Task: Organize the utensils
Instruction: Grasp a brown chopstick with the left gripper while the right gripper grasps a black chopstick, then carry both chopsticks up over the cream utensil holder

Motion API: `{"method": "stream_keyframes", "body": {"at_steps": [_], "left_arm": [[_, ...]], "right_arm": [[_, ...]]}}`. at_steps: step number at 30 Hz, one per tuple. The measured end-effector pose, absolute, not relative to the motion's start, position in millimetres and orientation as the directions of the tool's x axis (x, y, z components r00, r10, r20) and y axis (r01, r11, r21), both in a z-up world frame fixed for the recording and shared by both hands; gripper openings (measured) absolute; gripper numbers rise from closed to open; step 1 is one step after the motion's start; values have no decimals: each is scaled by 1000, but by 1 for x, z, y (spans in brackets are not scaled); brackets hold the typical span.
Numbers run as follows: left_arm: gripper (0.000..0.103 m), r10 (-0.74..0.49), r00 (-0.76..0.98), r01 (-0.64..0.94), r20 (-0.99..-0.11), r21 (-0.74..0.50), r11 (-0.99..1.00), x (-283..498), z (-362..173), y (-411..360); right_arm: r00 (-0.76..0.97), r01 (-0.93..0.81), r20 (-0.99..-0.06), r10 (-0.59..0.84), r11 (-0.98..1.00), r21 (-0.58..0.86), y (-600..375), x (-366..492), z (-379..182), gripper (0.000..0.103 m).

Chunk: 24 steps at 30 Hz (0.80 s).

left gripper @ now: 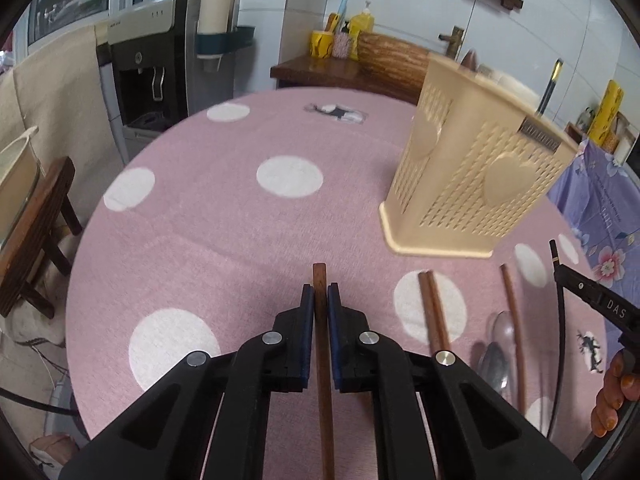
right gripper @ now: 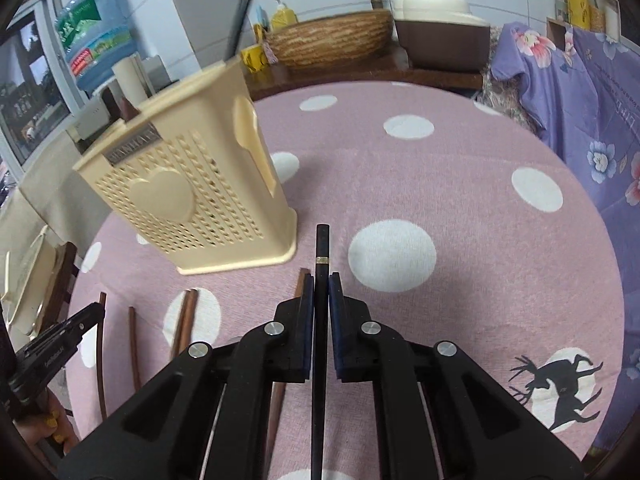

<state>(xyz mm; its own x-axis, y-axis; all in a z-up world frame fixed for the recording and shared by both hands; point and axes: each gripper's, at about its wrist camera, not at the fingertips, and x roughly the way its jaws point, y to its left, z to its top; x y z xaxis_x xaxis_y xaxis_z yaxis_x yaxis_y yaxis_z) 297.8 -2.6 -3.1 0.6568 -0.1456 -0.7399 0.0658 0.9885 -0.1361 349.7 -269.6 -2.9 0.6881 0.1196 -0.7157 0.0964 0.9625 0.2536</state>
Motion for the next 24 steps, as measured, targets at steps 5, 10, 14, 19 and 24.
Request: {"method": "stream_keyframes", "body": {"at_steps": [5, 10, 14, 19, 24], "left_arm": [[8, -176, 719, 105, -673, -145, 984, 290, 35, -5], [8, -194, 780, 141, -595, -135, 981, 280, 75, -4], [8, -193, 819, 153, -540, -118, 981, 271, 100, 1], [8, -197, 843, 161, -500, -114, 980, 267, 119, 9], [8, -189, 854, 159, -485, -102, 982, 266, 126, 11]], "right_arm": [[744, 47, -655, 135, 966, 253, -273, 336, 29, 8], [799, -19, -581, 154, 973, 231, -278, 317, 69, 8], [825, -49, -537, 175, 969, 240, -288, 303, 95, 8], [841, -69, -508, 187, 967, 243, -297, 295, 117, 8], [843, -81, -505, 187, 971, 225, -294, 294, 121, 8]]}}
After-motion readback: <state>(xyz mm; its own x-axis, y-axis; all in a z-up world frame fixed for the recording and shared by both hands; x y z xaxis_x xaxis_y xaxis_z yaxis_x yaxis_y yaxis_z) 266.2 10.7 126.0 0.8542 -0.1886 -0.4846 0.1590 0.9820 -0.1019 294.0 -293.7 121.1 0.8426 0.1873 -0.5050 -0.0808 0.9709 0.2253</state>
